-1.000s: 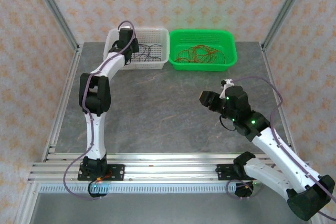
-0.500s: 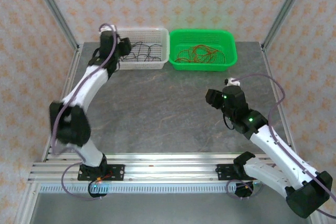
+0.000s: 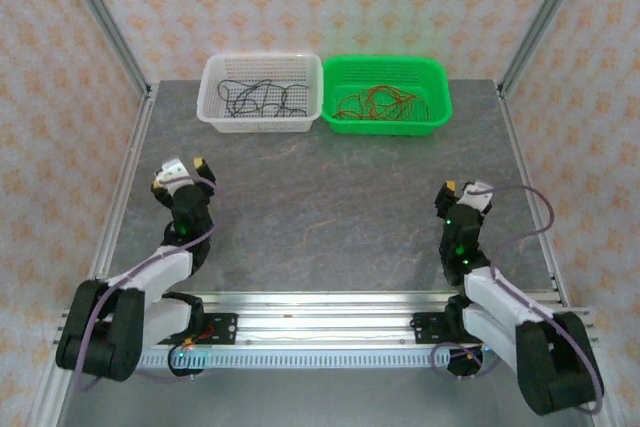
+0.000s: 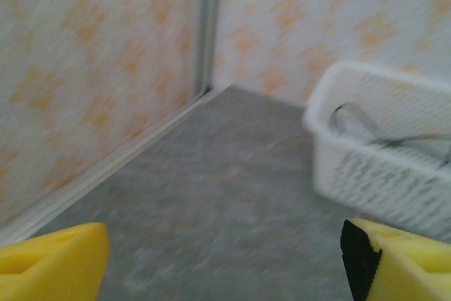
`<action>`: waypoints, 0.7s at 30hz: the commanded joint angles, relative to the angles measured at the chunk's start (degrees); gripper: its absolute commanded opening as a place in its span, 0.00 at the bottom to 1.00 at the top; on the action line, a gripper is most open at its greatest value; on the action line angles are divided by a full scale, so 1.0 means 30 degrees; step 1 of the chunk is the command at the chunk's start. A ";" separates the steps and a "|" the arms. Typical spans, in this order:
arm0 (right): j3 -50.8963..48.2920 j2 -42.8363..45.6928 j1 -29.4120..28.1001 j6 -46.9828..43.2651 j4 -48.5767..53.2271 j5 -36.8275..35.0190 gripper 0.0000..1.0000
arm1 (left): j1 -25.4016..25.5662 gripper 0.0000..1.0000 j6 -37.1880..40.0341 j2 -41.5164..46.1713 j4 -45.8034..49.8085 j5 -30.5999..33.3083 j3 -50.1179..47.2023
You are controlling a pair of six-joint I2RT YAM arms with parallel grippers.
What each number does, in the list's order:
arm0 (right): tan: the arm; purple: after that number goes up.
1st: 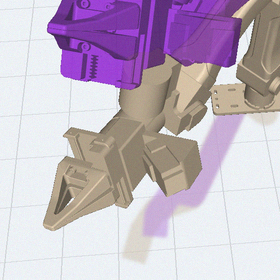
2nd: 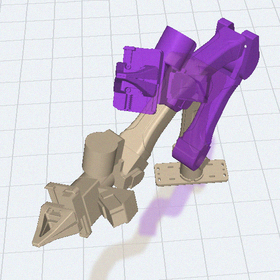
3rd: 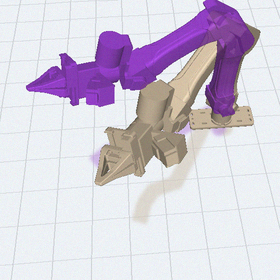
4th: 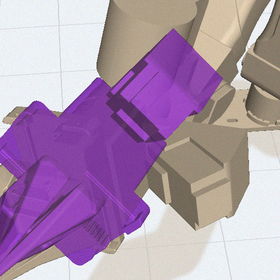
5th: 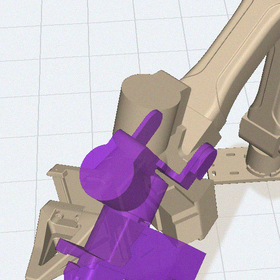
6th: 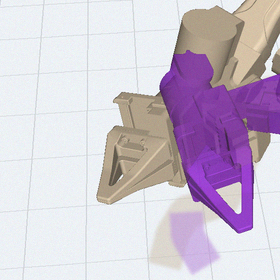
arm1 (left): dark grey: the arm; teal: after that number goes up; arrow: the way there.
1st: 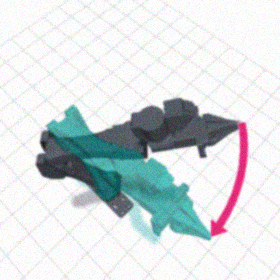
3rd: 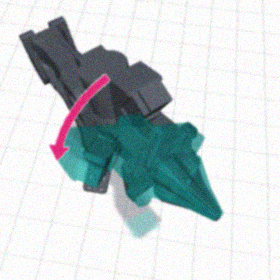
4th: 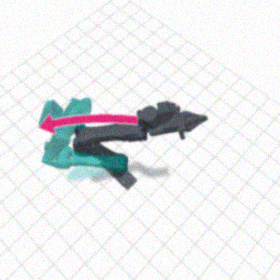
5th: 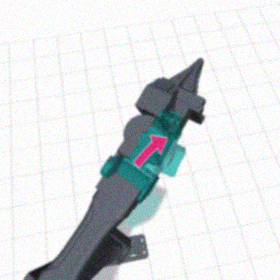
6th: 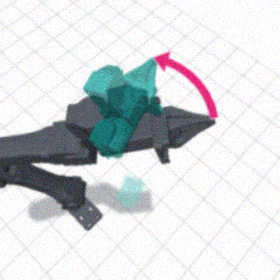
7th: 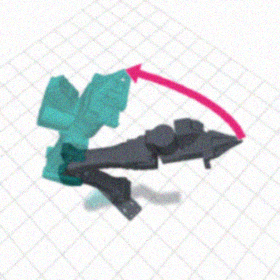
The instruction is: Untangle the cables
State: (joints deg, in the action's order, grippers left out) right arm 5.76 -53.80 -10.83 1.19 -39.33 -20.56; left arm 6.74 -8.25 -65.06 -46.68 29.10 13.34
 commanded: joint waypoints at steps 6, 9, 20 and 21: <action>-0.0908 -0.5358 0.1297 -0.0997 -1.1102 0.4735 0.67 | -0.0580 0.87 0.1638 -0.6024 -1.3509 -0.0203 -0.2710; 0.0156 -0.6692 0.1779 -0.1929 -1.0652 0.6123 0.64 | -0.0762 0.87 0.1547 -0.5628 -1.0987 -0.1936 -0.2054; 0.2598 -1.0954 0.3375 -0.1071 -1.0013 0.7936 1.00 | -0.1944 0.99 0.1440 -0.7492 -1.0242 -0.4974 -0.0755; 0.2517 -1.1062 0.3375 -0.1075 -1.0369 0.7939 1.00 | -0.1868 0.99 0.1762 -0.7842 -1.1052 -0.5171 -0.0950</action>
State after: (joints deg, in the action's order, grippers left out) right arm 13.43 -87.29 -0.80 -2.28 -69.47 1.78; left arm 1.34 -3.97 -87.83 -76.73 15.70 10.70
